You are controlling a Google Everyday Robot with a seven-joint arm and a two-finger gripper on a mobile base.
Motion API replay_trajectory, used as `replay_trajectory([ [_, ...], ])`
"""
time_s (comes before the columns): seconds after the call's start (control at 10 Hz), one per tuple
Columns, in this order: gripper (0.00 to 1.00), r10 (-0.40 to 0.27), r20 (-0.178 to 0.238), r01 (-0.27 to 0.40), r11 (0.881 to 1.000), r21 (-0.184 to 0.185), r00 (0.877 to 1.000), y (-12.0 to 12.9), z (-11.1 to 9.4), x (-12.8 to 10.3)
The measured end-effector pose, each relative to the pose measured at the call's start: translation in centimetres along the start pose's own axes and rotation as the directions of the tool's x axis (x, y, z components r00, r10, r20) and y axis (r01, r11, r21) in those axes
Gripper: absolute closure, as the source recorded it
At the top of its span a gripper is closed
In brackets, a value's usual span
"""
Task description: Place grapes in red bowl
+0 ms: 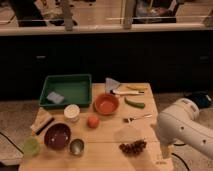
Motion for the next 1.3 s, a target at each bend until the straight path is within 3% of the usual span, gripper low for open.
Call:
replay_trajectory([
  [0.5,0.2,-0.037,0.02,0.037,0.999,-0.012,0.999,0.1,1.7,-2.4],
  [1.3,0.2,-0.06,0.061,0.062,0.997,-0.035,0.996,0.4,4.0,-4.5],
])
